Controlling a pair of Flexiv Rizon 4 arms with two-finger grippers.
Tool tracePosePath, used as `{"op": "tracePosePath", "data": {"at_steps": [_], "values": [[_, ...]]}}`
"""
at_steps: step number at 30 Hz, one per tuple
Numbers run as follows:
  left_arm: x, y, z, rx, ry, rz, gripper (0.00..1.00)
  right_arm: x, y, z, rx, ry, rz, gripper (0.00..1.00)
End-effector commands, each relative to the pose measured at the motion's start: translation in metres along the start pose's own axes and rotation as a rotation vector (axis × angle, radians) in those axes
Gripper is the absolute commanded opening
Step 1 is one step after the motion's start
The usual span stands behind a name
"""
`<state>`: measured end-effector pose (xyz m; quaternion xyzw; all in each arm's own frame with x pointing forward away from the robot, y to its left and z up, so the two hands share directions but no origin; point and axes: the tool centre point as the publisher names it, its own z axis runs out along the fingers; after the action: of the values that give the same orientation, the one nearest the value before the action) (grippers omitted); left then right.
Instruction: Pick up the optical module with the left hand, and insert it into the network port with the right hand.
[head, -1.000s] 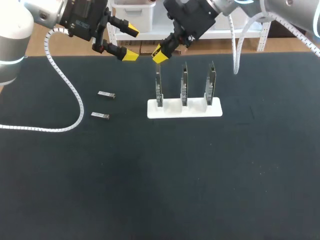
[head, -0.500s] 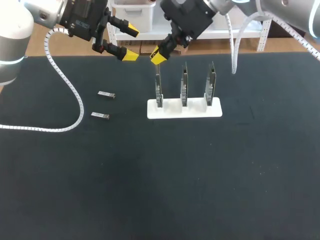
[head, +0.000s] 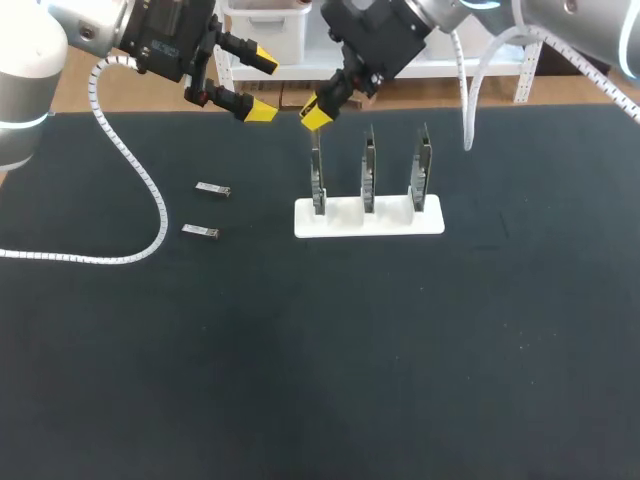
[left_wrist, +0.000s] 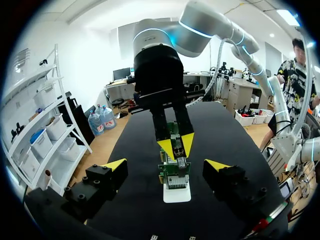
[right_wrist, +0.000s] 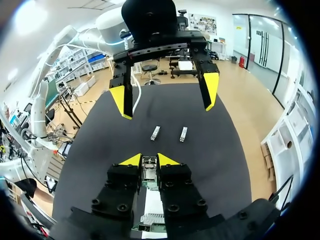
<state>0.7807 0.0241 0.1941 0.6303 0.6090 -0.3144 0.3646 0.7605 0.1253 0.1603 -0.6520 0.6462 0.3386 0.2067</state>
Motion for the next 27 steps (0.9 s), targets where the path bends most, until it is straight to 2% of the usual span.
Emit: {"op": "tracePosePath", "data": {"at_steps": [1, 19, 27], "values": [[-0.0009, 0.0002, -0.0001, 0.000, 0.005, -0.002, 1.00, 0.0043, 0.0045, 0.0020, 0.009, -0.009, -0.001, 0.00], [-0.0009, 0.0002, -0.0001, 0.000, 0.005, -0.002, 1.00, 0.0079, 0.0039, 0.0073, 0.000, -0.025, 0.007, 0.00], [-0.0009, 0.0002, -0.0001, 0.000, 0.005, -0.002, 1.00, 0.0011, 0.0028, 0.0006, 0.025, -0.024, -0.017, 0.00]]}}
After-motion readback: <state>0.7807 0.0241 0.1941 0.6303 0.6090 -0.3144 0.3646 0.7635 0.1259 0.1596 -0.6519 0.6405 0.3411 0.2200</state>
